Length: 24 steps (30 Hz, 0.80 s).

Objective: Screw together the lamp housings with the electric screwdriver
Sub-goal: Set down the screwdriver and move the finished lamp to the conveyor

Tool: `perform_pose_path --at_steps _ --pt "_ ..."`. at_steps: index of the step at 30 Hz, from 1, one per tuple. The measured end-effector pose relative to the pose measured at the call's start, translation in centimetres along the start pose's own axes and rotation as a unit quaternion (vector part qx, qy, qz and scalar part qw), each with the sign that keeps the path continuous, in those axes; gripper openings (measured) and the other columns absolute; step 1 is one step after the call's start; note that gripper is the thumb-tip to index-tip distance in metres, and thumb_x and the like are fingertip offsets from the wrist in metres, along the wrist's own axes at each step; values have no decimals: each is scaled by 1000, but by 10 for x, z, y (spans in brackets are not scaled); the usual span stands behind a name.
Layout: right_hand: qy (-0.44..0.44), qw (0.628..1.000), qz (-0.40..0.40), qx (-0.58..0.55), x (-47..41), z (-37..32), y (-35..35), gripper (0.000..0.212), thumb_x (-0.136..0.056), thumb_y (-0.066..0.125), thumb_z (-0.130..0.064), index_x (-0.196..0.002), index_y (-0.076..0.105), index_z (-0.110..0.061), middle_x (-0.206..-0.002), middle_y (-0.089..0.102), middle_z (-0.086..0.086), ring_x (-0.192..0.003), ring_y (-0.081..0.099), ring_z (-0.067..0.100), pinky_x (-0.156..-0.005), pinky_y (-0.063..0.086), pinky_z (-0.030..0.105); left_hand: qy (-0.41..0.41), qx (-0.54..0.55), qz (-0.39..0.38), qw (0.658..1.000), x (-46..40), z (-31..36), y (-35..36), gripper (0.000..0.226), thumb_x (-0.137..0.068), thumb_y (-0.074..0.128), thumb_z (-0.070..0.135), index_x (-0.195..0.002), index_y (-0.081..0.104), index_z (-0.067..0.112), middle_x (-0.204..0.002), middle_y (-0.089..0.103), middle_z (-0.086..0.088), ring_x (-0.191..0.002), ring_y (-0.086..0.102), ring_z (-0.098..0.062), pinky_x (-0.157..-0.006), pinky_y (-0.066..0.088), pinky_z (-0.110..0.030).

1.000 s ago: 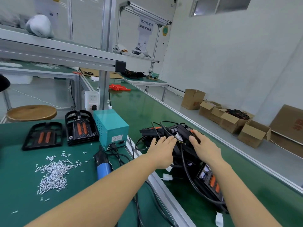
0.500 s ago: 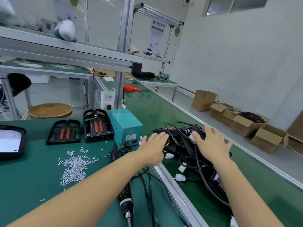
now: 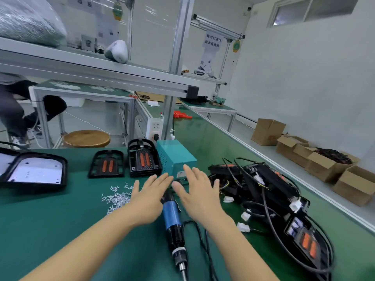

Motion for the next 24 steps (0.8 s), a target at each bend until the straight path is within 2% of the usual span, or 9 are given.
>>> perform_pose_path --at_steps 6,14,19,24 --pt "-66 996 -63 1 2 -67 42 60 -103 25 -51 -156 6 -29 -164 9 -1 -150 5 15 -118 -6 50 -66 8 29 997 35 -55 -9 86 -83 33 -10 -152 -2 30 -158 -13 14 -146 -12 -11 -115 -11 -46" --pt "-130 985 -112 12 13 -137 94 60 -104 25 -47 -156 5 -27 -164 7 -3 -150 6 13 -119 0 46 -148 17 65 987 95 -124 -13 91 -79 32 -10 -151 -5 31 -158 -15 14 -145 -15 -11 -114 -14 -46" --pt "-166 977 -134 -3 28 -172 130 59 -105 26 -45 -157 6 -26 -164 7 -1 -150 6 13 -120 1 40 -195 14 66 978 129 -155 -12 92 -77 31 -11 -151 -6 29 -158 -16 12 -145 -15 -13 -115 -13 -46" --pt "-204 966 -157 -32 39 -201 159 58 -105 30 -41 -156 12 -22 -163 12 0 -149 10 13 -120 8 34 -213 33 67 974 146 -176 -6 90 -78 30 -10 -152 -5 29 -158 -13 13 -146 -14 -13 -115 -12 -46"
Point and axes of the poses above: each hand's wrist, its own x-axis away from the middle knuckle, its own y-axis out of the palm, z = x × y, the point moved 5 cm from there along -x, towards the middle knuckle
